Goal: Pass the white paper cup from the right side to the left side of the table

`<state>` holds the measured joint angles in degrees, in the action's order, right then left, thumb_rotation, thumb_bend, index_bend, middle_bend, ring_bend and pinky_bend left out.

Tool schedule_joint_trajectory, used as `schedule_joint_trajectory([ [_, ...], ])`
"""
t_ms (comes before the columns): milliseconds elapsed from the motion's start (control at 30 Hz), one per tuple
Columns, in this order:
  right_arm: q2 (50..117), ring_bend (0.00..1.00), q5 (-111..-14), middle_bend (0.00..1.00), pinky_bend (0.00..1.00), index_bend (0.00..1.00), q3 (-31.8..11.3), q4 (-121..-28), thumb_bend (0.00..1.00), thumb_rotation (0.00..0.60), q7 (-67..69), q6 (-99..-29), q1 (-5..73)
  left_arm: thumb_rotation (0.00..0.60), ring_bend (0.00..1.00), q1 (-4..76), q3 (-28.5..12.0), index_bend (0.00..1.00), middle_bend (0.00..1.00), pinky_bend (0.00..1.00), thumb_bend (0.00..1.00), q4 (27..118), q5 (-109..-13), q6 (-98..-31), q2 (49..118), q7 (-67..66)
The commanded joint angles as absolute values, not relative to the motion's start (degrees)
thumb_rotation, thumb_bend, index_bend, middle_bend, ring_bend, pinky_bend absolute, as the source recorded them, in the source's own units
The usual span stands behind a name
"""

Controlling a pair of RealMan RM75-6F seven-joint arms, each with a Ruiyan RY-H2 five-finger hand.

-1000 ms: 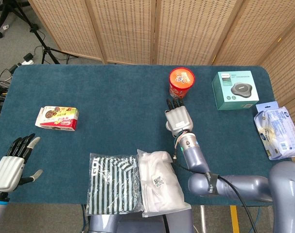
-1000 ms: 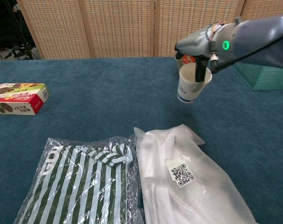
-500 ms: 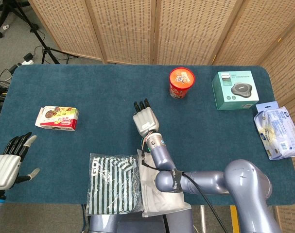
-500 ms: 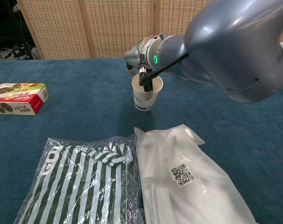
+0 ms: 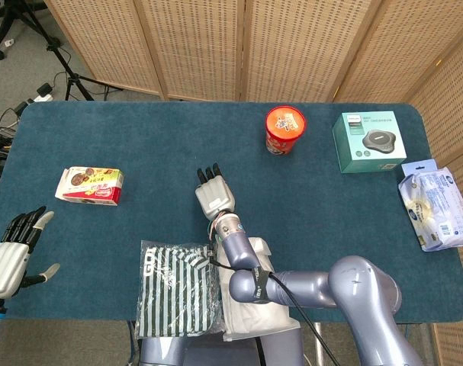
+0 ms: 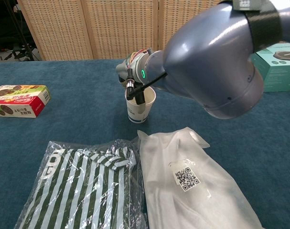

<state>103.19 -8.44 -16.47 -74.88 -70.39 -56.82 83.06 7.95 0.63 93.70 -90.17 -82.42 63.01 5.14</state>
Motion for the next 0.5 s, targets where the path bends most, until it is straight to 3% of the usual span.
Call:
schedule_joint_trajectory([
  [33,102.7,0.0,-8.6,0.0,0.0,0.37,-16.3,-75.6,0.13,0.6,-70.1,-56.7,82.7,0.6,0.0,8.0,0.8,0.0,0.0,0.0,0.2,93.8,-90.2,-82.2,62.9,4.9],
  [100,102.1,0.0,-7.9,0.0,0.0,0.25,-16.2,-76.3,0.08,0.6,-70.0,-56.2,82.5,0.6,0.0,8.1,0.9,0.0,0.0,0.0,0.2,94.0,-90.3,-81.9,62.9,4.9],
  [233,101.6,0.0,-7.3,0.0,0.0,0.1,-16.3,-77.0,0.03,0.6,-69.7,-56.0,82.4,0.6,0.0,8.1,1.0,0.0,0.0,0.0,0.2,94.2,-90.4,-81.8,62.7,5.1],
  [500,101.0,0.0,-8.2,0.0,0.0,0.0,-15.7,-77.7,0.0,0.6,-68.7,-57.0,82.1,0.6,0.0,8.0,0.7,0.0,0.0,0.0,0.2,93.9,-90.0,-82.0,62.7,5.1],
])
